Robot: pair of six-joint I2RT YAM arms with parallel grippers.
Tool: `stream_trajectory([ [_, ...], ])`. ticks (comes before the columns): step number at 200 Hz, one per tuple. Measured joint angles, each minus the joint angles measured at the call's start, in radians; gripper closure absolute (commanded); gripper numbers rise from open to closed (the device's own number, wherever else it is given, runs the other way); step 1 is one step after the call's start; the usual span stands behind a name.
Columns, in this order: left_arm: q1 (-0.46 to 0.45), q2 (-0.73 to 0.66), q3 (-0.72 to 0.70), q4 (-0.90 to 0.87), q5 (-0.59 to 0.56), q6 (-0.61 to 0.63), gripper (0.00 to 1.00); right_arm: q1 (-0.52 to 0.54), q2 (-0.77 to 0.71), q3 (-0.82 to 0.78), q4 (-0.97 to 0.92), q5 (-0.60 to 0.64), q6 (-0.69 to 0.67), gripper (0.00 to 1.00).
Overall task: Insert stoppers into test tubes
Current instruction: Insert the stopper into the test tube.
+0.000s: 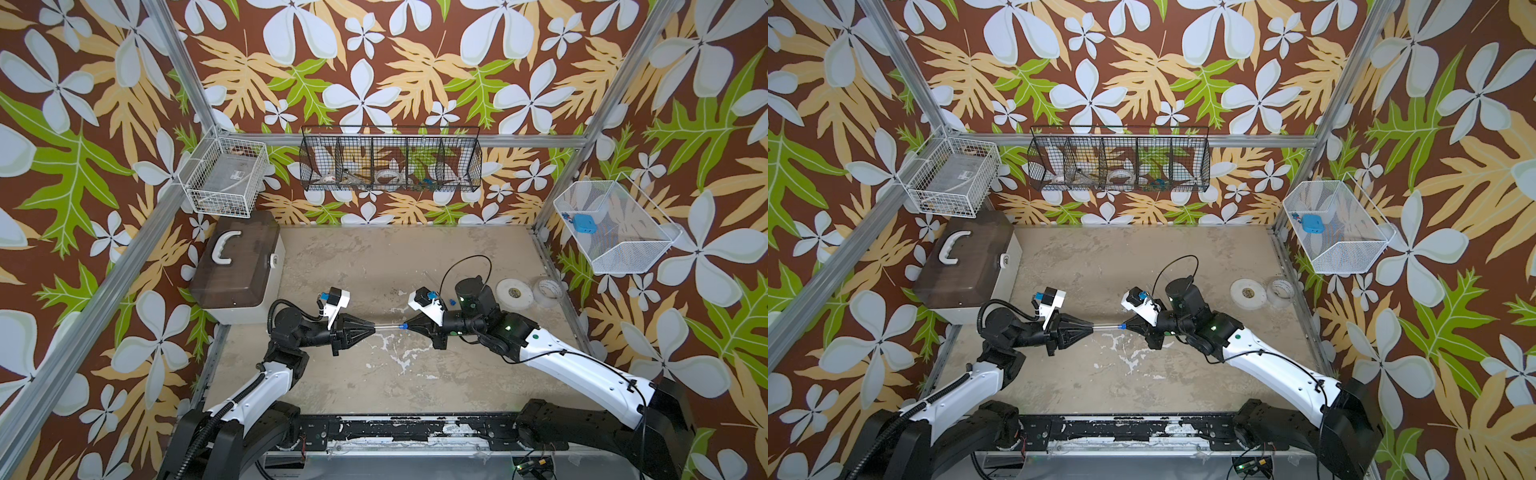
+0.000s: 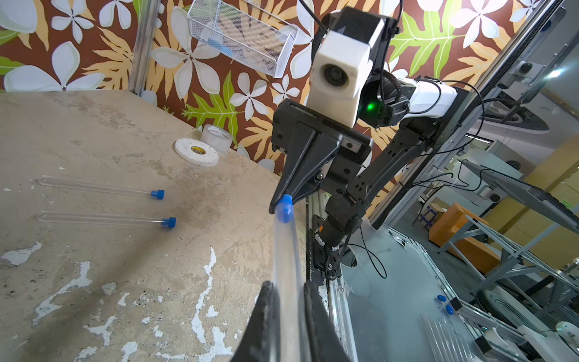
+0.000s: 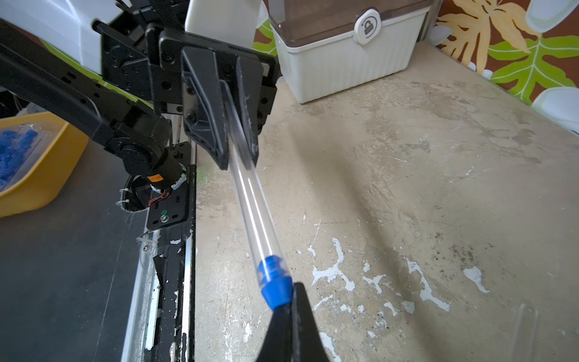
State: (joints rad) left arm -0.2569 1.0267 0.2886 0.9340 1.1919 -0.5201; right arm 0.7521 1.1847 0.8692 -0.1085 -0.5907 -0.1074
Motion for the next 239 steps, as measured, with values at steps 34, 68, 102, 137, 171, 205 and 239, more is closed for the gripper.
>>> stream_trajectory([
  [34, 0.0, -0.001, 0.0, 0.006, -0.01, 0.004, 1.0, 0.052, 0.02, 0.07, -0.108, 0.121, -0.055, 1.0],
  [68, 0.0, -0.003, 0.0, -0.006, -0.002, 0.023, 1.0, 0.066, -0.005, 0.04, -0.084, 0.15, -0.069, 1.0],
  [102, 0.0, -0.003, 0.011, -0.024, 0.009, 0.029, 1.0, 0.076, -0.031, 0.017, -0.06, 0.161, -0.055, 1.0],
  [137, 0.0, -0.002, 0.013, -0.057, 0.001, 0.051, 1.0, 0.113, -0.02, 0.02, -0.068, 0.236, -0.027, 1.0],
  [171, 0.0, -0.002, 0.013, -0.093, -0.01, 0.055, 1.0, 0.144, -0.003, 0.038, -0.107, 0.316, -0.006, 1.0],
  [205, 0.0, -0.002, 0.014, -0.109, -0.011, 0.058, 1.0, 0.166, 0.018, 0.073, -0.166, 0.369, 0.023, 1.0],
  [239, -0.002, -0.003, 0.014, -0.129, -0.01, 0.059, 1.0, 0.178, 0.032, 0.096, -0.212, 0.391, 0.029, 1.0],
])
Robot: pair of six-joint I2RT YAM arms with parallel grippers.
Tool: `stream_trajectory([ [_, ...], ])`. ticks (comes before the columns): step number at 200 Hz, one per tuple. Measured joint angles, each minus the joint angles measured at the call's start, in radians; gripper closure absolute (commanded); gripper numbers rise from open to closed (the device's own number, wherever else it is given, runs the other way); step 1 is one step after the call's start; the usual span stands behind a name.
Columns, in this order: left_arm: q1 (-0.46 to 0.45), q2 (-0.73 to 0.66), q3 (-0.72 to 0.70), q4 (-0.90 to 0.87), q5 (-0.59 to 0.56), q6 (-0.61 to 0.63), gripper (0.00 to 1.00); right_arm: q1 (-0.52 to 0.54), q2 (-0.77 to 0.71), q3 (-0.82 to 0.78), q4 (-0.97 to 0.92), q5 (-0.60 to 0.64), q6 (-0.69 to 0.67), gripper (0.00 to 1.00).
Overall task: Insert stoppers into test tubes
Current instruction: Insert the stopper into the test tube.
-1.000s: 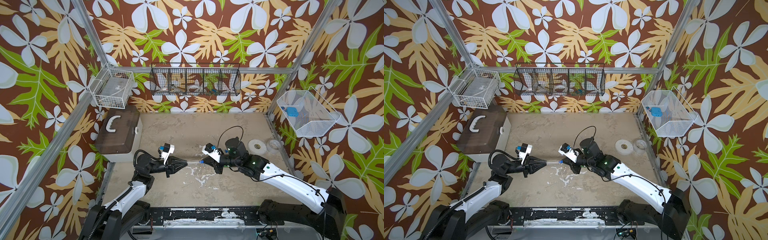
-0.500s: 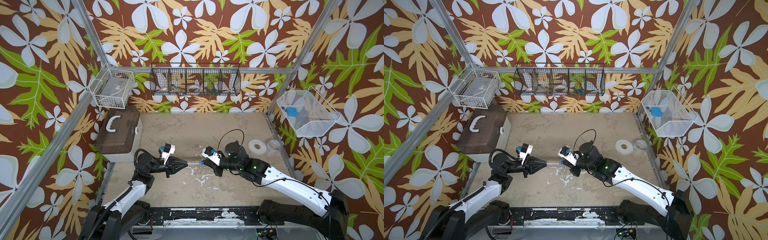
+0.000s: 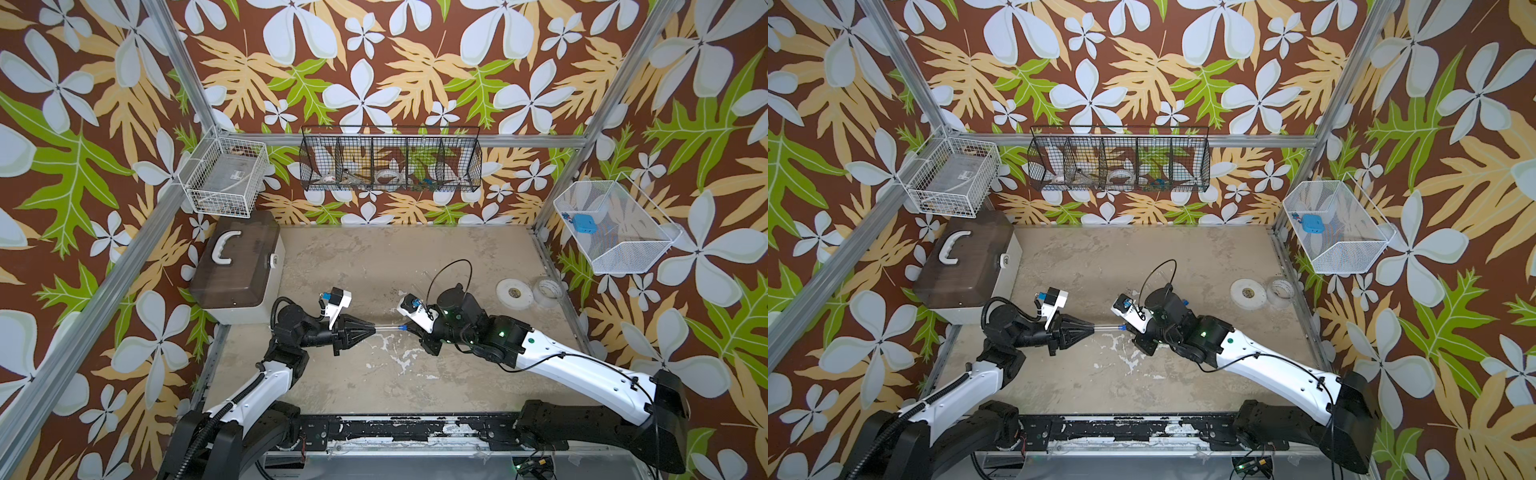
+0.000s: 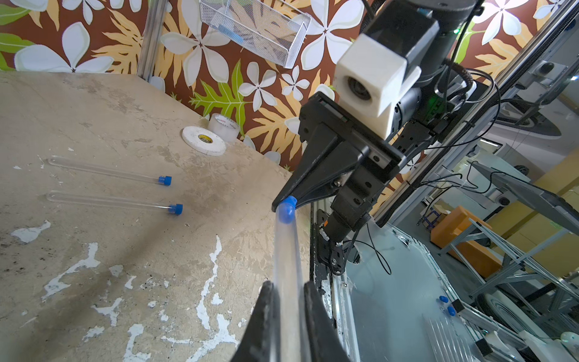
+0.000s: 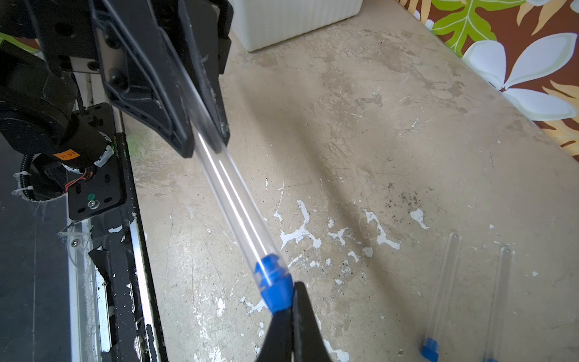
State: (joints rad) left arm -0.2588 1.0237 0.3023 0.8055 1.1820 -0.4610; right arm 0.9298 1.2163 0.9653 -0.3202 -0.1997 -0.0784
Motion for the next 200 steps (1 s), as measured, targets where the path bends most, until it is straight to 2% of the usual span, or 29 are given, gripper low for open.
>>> stream_trajectory([
  [5, 0.0, -0.001, 0.0, -0.001, 0.0, 0.0, 1.0, 0.0, 0.0, 0.002, -0.004, 0.0, 0.002, 1.0],
  [39, -0.003, -0.003, 0.003, -0.007, 0.004, -0.001, 1.0, -0.001, -0.014, 0.003, -0.012, 0.013, -0.026, 0.8],
  [60, -0.004, -0.005, 0.01, 0.002, 0.018, -0.004, 1.0, -0.012, -0.043, -0.015, 0.008, 0.012, -0.065, 0.74],
  [200, -0.006, -0.01, 0.018, 0.097, 0.046, -0.013, 1.0, -0.087, -0.142, -0.002, 0.068, -0.122, -0.277, 0.7],
])
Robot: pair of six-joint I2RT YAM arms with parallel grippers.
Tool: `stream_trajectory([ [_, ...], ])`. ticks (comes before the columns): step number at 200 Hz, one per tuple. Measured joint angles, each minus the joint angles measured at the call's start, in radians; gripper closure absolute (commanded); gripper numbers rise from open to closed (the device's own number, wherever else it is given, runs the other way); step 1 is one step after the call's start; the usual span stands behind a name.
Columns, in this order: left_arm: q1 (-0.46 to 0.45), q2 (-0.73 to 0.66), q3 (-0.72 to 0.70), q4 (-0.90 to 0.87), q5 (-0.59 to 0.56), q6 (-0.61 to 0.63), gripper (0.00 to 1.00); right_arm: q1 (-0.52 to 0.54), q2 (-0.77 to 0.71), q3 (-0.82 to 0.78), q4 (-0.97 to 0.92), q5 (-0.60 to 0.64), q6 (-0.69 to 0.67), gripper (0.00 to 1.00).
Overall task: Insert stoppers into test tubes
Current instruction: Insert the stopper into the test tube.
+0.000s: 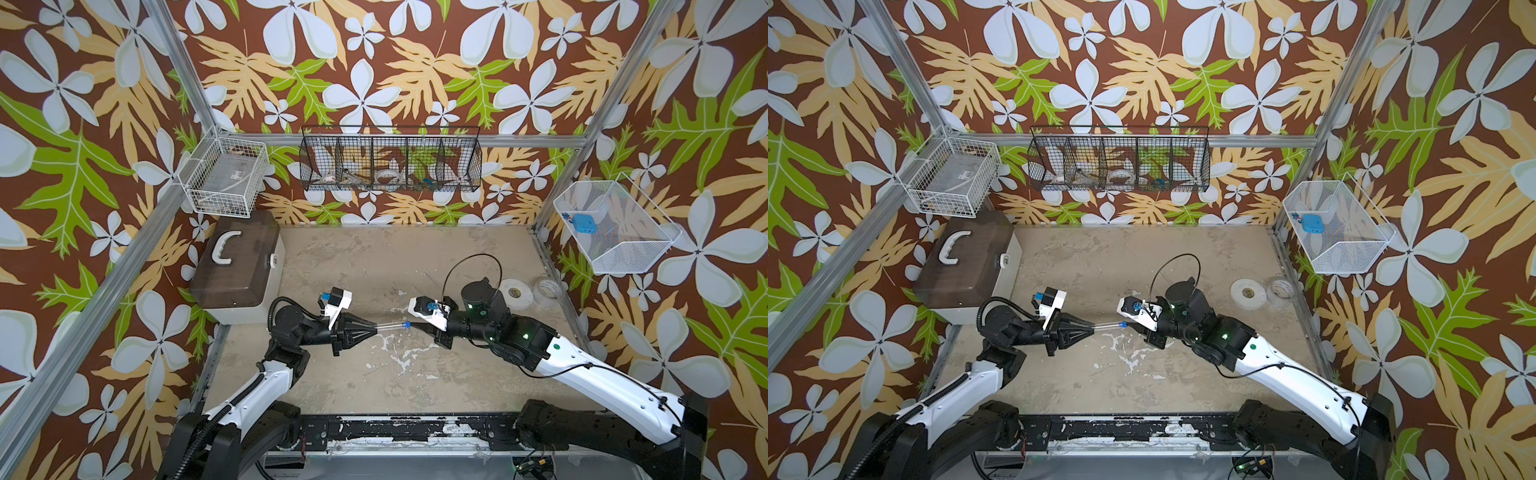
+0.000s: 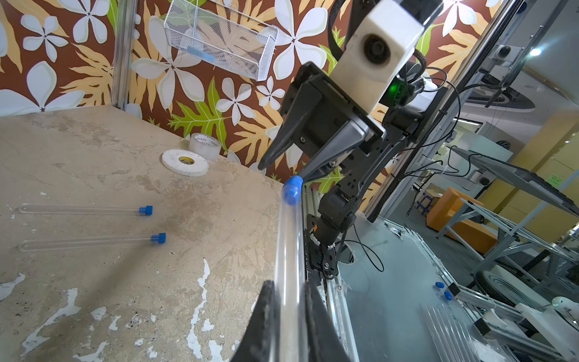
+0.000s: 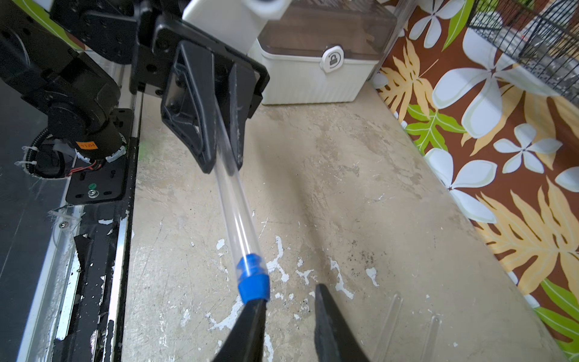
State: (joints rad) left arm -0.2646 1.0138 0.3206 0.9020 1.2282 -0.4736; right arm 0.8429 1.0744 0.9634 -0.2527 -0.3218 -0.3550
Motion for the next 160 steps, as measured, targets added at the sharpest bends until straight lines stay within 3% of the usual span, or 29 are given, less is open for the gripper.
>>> stream_trajectory([
  [76, -0.002, 0.003, 0.006, 0.02, 0.004, 0.001, 1.0, -0.01, -0.016, 0.043, -0.072, -0.013, -0.103, 0.66],
  [160, 0.0, 0.006, 0.013, -0.077, -0.014, 0.038, 1.0, -0.002, -0.027, 0.119, -0.173, -0.019, -0.225, 0.61],
])
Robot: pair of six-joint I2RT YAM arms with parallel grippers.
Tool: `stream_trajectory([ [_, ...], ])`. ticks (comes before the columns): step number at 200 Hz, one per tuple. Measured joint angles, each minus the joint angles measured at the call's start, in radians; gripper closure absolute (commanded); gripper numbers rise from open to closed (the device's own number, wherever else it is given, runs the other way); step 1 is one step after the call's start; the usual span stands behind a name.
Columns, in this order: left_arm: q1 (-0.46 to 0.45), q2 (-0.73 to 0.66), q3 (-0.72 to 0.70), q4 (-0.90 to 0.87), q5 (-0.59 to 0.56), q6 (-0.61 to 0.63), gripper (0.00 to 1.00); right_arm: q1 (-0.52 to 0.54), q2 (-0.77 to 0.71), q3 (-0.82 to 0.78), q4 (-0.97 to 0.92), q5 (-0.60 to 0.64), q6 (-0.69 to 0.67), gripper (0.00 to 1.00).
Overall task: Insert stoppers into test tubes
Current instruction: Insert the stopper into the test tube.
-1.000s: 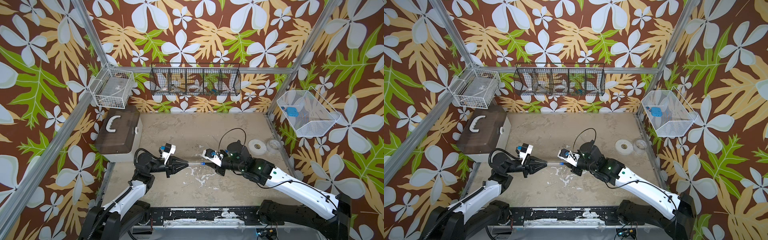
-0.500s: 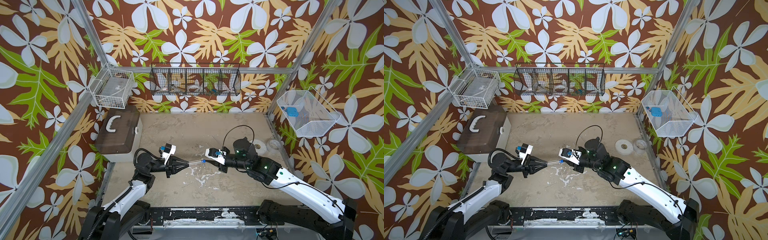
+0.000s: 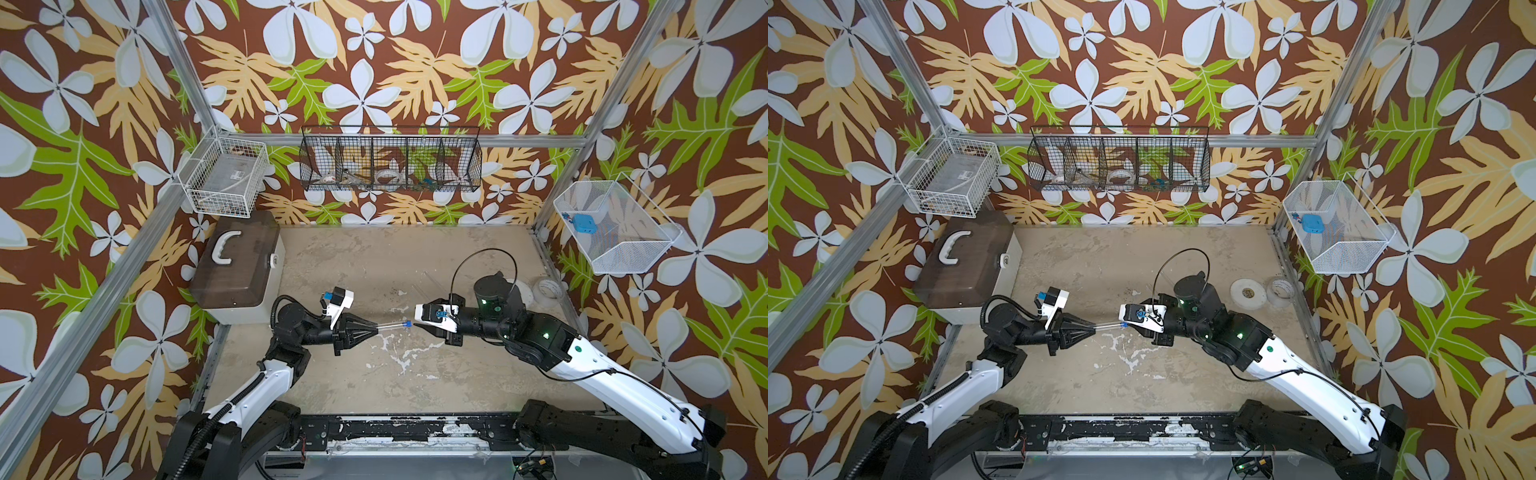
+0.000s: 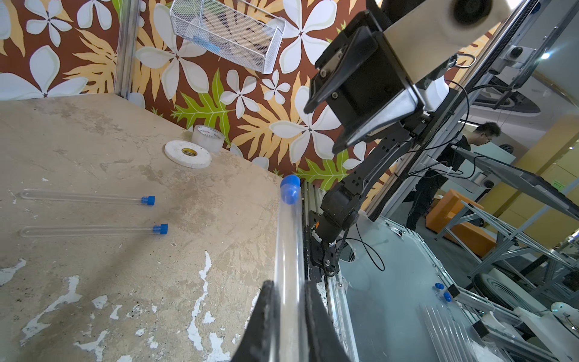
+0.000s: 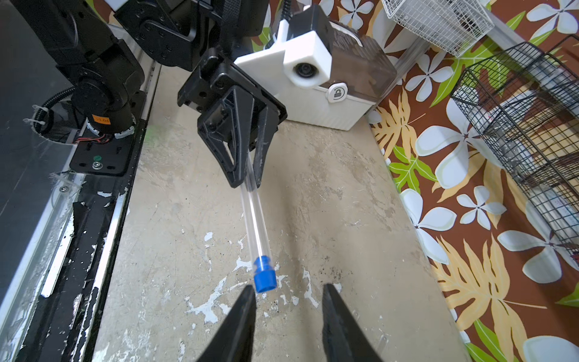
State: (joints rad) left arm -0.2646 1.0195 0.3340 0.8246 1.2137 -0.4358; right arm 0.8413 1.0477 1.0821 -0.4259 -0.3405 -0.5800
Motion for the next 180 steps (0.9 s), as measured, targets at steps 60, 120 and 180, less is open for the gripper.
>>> stream_trajectory([
  [60, 0.001, -0.001, 0.019, -0.097, -0.001, 0.082, 1.0, 0.108, 0.139, 0.079, -0.09, 0.033, -0.061, 0.55],
  [120, 0.001, -0.004, 0.028, -0.164, -0.001, 0.139, 1.0, 0.116, 0.227, 0.099, -0.104, 0.105, -0.079, 0.56],
  [180, 0.001, -0.005, 0.031, -0.168, -0.001, 0.153, 1.0, 0.117, 0.264, 0.098, -0.098, 0.139, -0.082, 0.65],
])
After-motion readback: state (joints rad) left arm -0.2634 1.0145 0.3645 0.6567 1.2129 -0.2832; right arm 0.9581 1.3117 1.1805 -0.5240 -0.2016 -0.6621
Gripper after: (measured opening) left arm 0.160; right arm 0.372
